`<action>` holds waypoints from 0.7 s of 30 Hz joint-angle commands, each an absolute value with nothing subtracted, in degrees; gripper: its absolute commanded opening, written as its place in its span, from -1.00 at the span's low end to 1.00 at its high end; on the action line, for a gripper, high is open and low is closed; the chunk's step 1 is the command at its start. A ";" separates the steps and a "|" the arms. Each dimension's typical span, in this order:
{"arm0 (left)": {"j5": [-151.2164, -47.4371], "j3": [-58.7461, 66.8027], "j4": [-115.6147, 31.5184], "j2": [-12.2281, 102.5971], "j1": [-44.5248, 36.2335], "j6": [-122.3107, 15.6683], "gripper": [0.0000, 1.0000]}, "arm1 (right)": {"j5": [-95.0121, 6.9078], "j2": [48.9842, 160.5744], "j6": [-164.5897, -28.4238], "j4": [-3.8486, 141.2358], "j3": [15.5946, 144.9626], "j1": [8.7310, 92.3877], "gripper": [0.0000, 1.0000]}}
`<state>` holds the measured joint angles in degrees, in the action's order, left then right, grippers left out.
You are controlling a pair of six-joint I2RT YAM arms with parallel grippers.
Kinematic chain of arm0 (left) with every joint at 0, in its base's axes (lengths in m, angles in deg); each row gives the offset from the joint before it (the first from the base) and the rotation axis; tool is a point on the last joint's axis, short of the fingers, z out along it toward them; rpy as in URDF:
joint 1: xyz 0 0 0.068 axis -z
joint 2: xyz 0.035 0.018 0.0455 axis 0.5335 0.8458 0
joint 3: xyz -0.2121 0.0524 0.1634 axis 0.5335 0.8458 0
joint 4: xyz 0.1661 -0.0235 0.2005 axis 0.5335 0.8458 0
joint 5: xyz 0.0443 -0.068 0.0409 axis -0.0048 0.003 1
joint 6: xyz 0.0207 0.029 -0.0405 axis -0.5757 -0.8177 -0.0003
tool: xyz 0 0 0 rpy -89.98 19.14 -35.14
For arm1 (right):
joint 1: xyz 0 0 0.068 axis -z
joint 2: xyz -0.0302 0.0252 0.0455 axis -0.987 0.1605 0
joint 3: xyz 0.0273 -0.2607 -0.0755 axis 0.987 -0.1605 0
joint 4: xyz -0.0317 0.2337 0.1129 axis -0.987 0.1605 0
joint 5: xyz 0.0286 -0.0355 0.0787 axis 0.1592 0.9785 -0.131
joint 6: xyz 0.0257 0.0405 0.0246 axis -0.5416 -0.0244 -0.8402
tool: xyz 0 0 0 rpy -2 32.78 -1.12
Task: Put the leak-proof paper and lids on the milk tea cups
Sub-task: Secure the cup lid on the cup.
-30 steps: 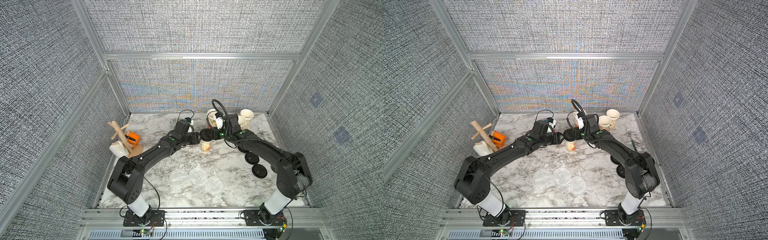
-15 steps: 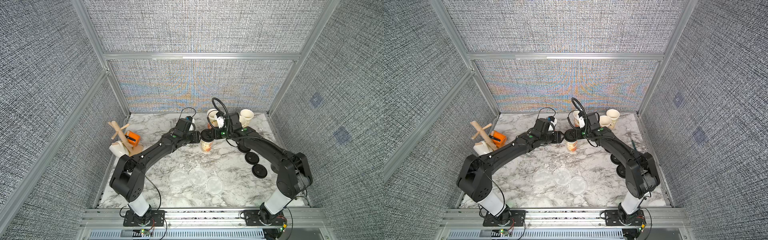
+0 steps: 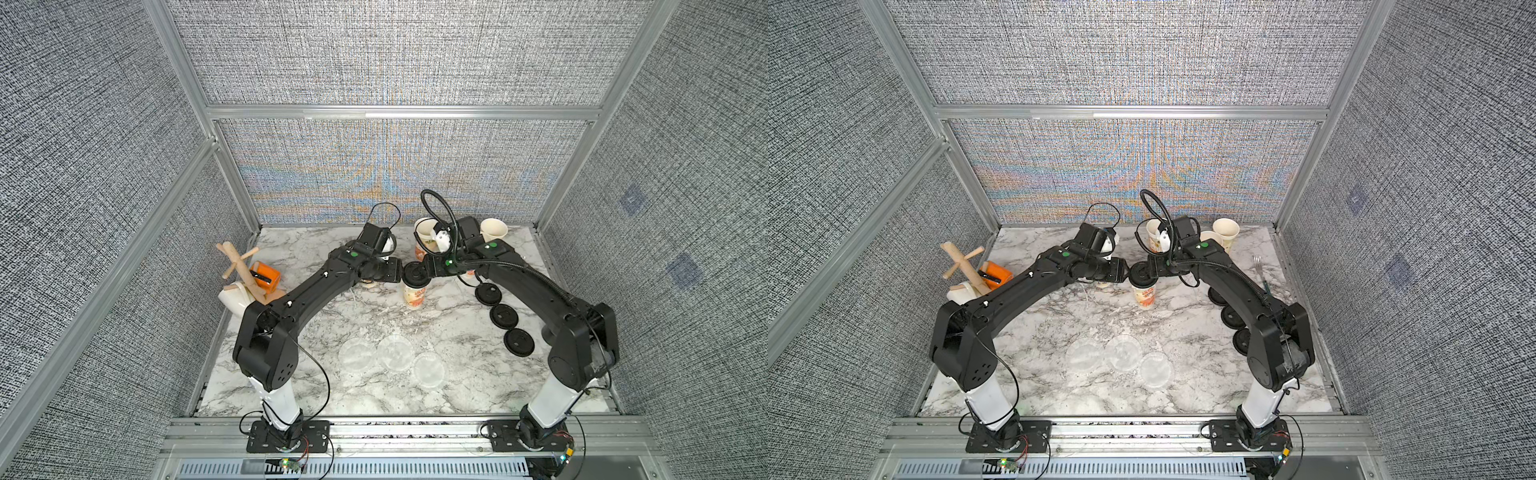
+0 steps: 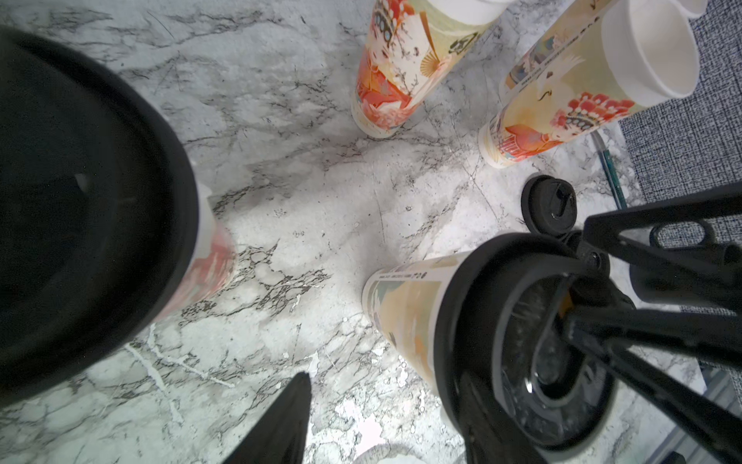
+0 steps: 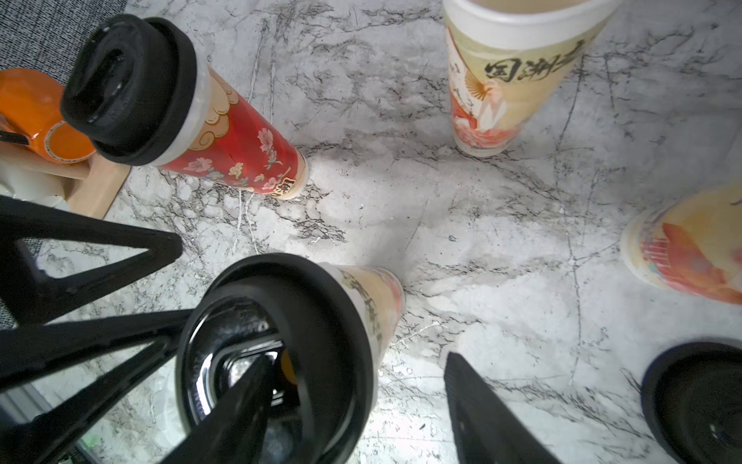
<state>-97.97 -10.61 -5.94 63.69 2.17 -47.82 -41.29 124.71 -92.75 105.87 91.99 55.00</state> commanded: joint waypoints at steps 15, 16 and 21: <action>-101.05 -21.24 -5.05 62.95 2.21 -52.66 0.27 | -40.70 117.62 -88.77 101.56 89.41 53.41 0.93; -99.41 -19.28 -5.44 60.80 2.13 -53.07 0.28 | -40.27 116.21 -88.28 99.99 87.10 52.70 0.96; -91.36 -6.57 -8.78 47.56 1.95 -52.78 0.31 | -38.80 111.61 -86.80 90.28 76.60 49.57 0.96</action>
<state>-97.53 -10.74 -6.64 52.25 2.10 -52.30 -40.00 112.75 -88.79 98.70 79.99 50.76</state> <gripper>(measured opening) 0.651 0.976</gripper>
